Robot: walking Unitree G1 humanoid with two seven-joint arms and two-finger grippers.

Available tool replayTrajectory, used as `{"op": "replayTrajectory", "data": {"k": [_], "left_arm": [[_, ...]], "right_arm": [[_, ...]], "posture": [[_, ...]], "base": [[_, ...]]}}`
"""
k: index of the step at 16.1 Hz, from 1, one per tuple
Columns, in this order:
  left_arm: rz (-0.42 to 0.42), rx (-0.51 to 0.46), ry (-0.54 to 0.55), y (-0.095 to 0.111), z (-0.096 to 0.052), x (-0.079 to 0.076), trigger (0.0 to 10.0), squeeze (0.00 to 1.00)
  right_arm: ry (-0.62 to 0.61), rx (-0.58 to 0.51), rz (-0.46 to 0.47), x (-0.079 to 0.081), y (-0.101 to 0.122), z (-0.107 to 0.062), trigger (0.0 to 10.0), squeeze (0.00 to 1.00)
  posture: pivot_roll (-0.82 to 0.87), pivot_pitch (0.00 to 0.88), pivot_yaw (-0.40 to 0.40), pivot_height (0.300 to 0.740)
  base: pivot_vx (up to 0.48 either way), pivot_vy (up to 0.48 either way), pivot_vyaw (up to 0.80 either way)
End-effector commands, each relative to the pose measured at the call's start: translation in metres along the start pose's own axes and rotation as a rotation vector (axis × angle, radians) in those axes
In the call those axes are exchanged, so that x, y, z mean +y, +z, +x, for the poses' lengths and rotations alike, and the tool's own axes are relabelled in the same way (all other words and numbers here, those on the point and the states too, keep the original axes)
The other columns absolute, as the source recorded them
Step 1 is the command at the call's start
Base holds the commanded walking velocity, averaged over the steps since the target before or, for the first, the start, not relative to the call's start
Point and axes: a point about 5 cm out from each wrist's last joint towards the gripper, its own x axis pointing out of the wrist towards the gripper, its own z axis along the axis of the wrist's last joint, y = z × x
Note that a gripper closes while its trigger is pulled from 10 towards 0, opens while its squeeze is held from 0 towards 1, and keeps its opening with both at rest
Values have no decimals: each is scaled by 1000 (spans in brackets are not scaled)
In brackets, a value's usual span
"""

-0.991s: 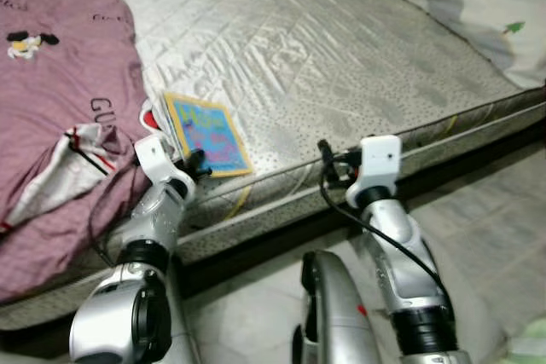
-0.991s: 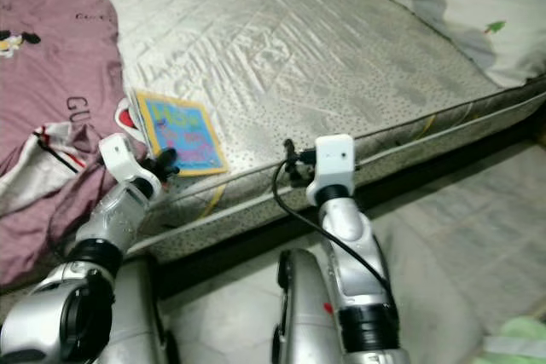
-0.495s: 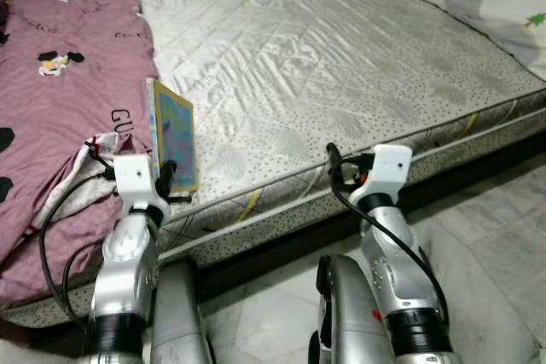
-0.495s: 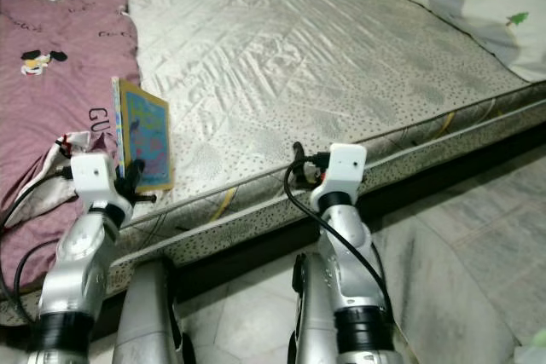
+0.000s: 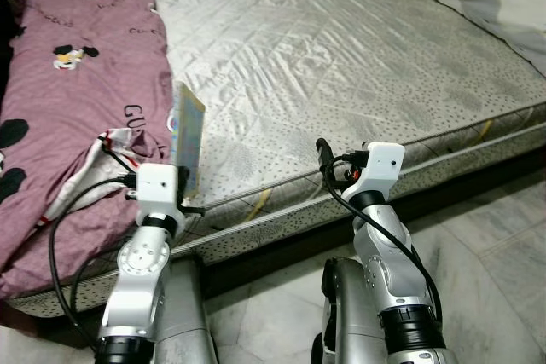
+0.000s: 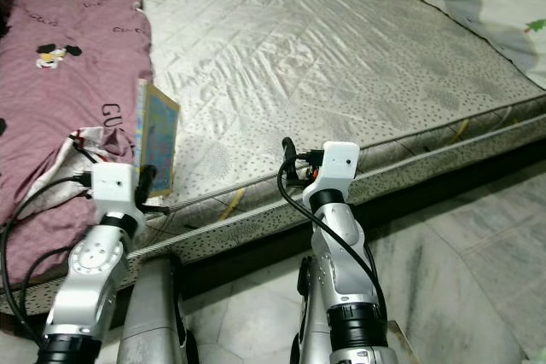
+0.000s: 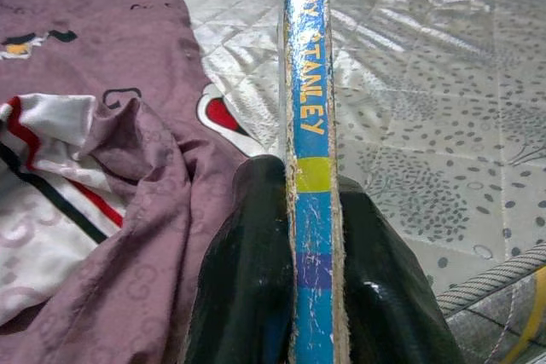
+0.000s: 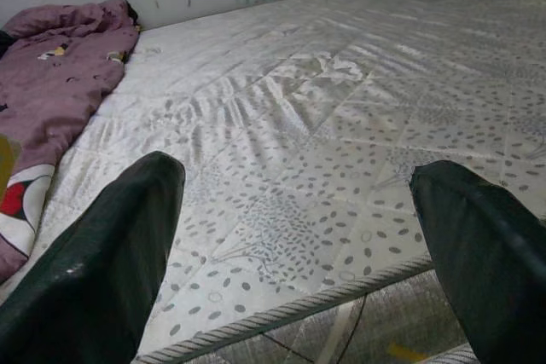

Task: Clean up the room

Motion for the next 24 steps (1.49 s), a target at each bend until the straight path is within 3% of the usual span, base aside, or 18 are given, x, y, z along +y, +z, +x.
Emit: {"op": "replayTrajectory", "data": {"k": [1,15,18,24], "left_arm": [[17,-48,14,10,-1,2,10000,0],[76,-47,45,6,1,-5,10000,0],[104,-43,87,5,4,-2,10000,0],[96,-28,38,-1,2,-4,10000,0]], "right_arm": [[15,-18,10,4,4,3,10000,0],[-28,-19,-27,-7,5,2,10000,0],[-36,-16,-35,-10,4,2,10000,0],[-75,16,-81,-17,-3,-2,10000,0]], "posture": [[89,0,10,571],[72,0,11,740],[72,0,10,740],[65,0,9,740]], "base": [[0,0,0],[0,0,0],[0,0,0],[0,0,0]]}}
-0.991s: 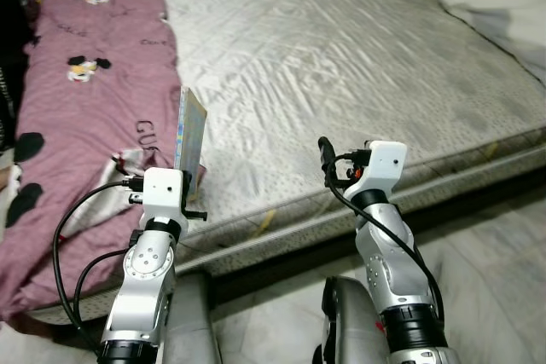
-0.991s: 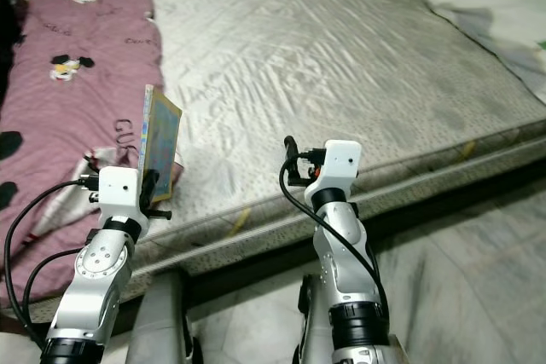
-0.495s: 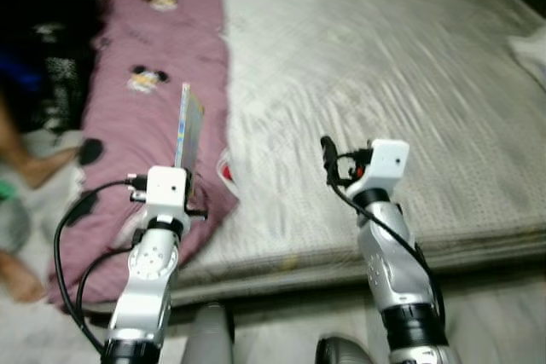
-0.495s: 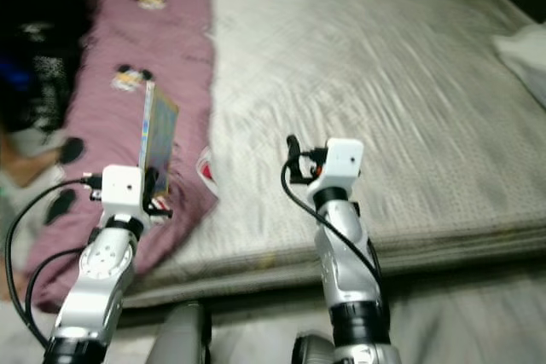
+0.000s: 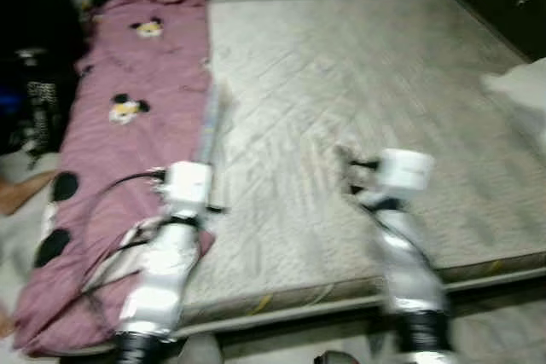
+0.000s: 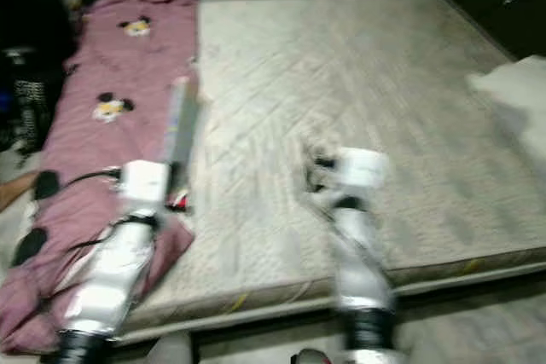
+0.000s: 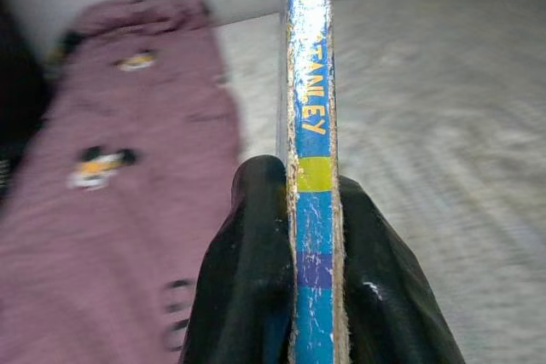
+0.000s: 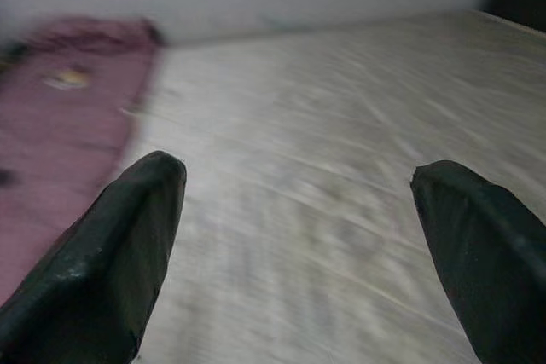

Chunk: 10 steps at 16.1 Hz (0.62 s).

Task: Clean up the room

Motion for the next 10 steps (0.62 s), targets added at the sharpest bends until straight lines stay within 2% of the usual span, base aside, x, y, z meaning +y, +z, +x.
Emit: {"op": "replayTrajectory", "data": {"k": [1,3,6,10], "left_arm": [[0,5,48,-3,-2,10,10000,0],[-8,8,46,-4,-2,10,10000,0],[-32,-3,-12,-2,-1,4,10000,0],[-58,-30,-29,3,0,-1,10000,0]], "right_arm": [[-20,16,-21,-6,-2,-1,10000,0],[-18,26,-28,-6,-6,-2,10000,0],[-8,12,-55,-4,-4,-2,10000,0],[-30,30,-49,-7,-7,-2,10000,0]], "posture": [[65,0,10,740],[65,0,9,740],[62,0,11,740],[60,0,9,740]], "base": [[0,0,0],[0,0,0],[0,0,0],[0,0,0]]}}
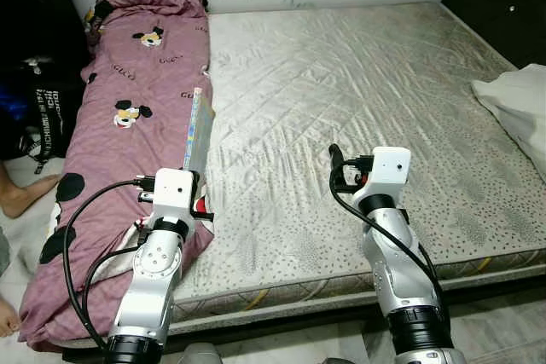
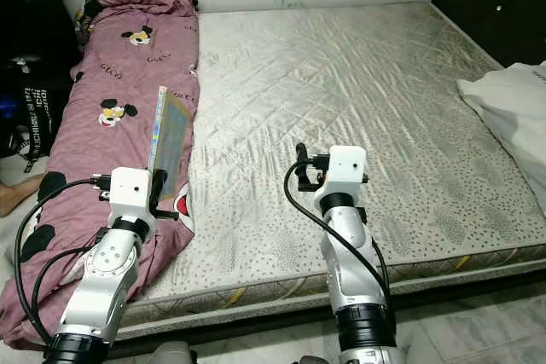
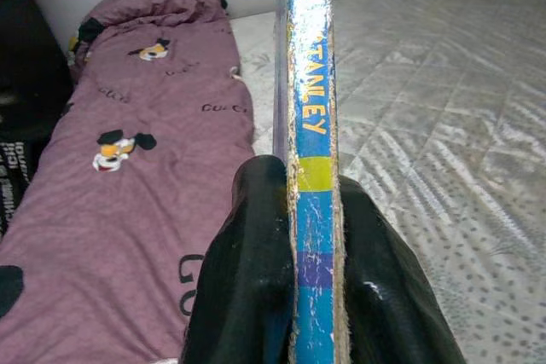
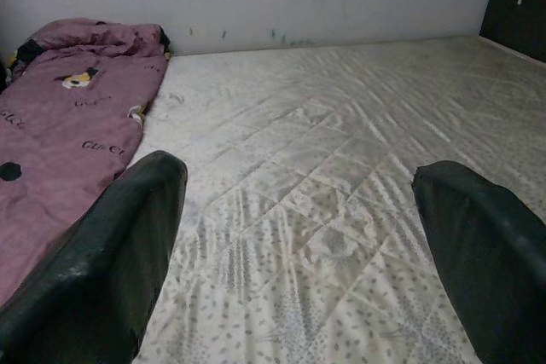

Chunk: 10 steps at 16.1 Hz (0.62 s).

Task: Clean up the room

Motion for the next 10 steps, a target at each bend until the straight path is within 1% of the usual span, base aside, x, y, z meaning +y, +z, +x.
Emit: {"op": "replayTrajectory", "data": {"k": [1,3,4,8,10], "left_arm": [[-1,-51,-9,10,3,0,10000,0],[-1,-55,-27,11,3,-2,10000,0],[8,-56,-37,11,4,-4,10000,0],[18,-61,-45,11,4,-6,10000,0],[19,-60,-48,11,5,-7,10000,0]], "right_arm": [[1,13,3,1,-2,1,10000,0],[25,3,-52,2,-1,2,10000,0],[26,-2,-66,3,0,3,10000,0],[12,8,-71,2,-2,4,10000,0],[15,4,-70,3,0,5,10000,0]], "posture": [[60,0,9,740],[61,0,7,740],[62,0,5,740],[64,0,2,740],[63,0,-1,740]], "base": [[0,0,0],[0,0,0],[0,0,675],[0,0,672],[0,0,494]]}}
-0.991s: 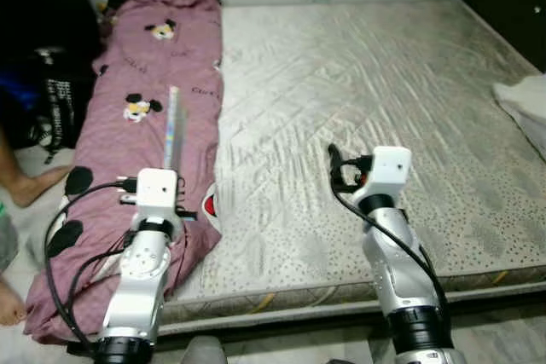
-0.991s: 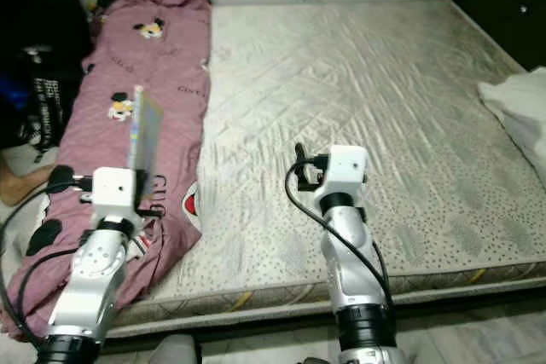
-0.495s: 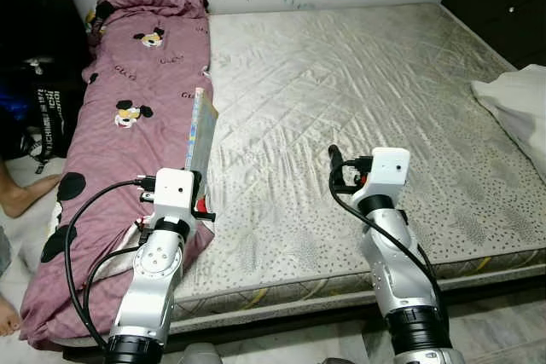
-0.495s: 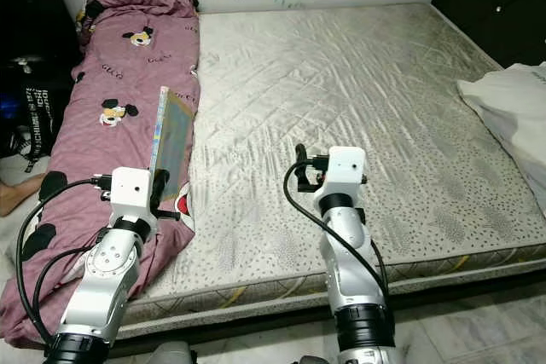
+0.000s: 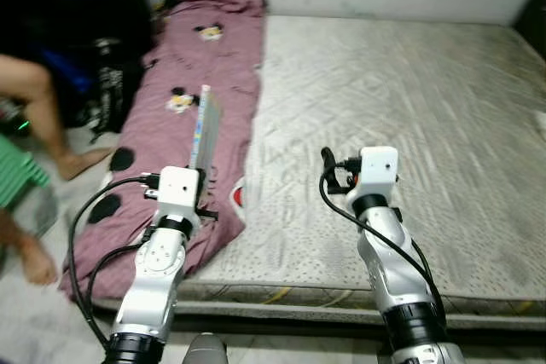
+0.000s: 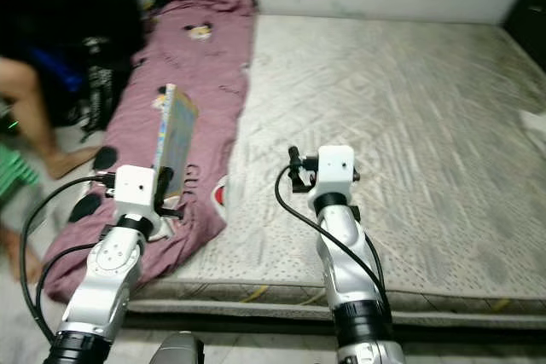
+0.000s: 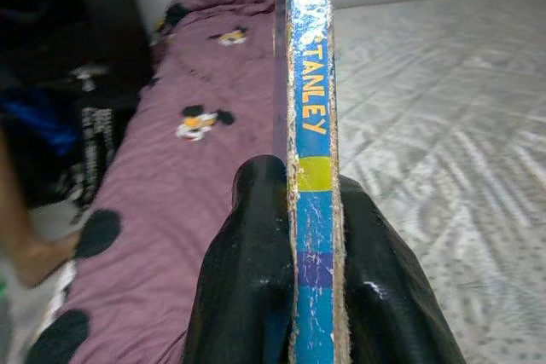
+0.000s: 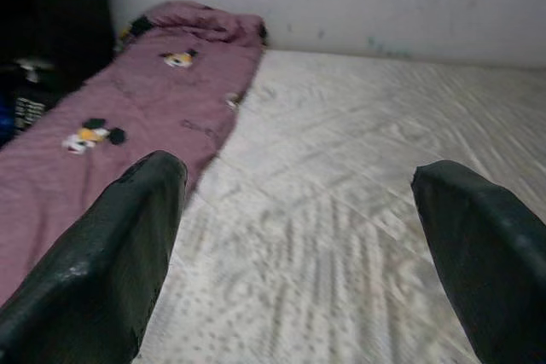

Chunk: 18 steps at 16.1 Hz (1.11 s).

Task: Clean up the room

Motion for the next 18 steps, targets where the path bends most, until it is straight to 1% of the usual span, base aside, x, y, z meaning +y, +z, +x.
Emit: {"op": "replayTrajectory", "data": {"k": [1,3,13,18], "left_arm": [[9,-47,-19,9,3,-3,10000,0],[8,-47,-20,9,3,-4,10000,0],[-13,-36,-6,8,3,-3,10000,0],[-20,-35,-3,8,4,-3,10000,0]], "right_arm": [[-14,4,-6,-3,-1,0,10000,0],[-12,3,-5,-3,-1,0,10000,0],[-2,10,6,-1,-3,1,10000,0],[-3,9,12,-2,-2,1,10000,0]], "posture": [[63,0,-1,740],[63,0,-1,740],[61,0,-5,740],[58,0,-4,740]], "base": [[0,0,444],[0,0,444],[0,0,0],[0,-320,0]]}}
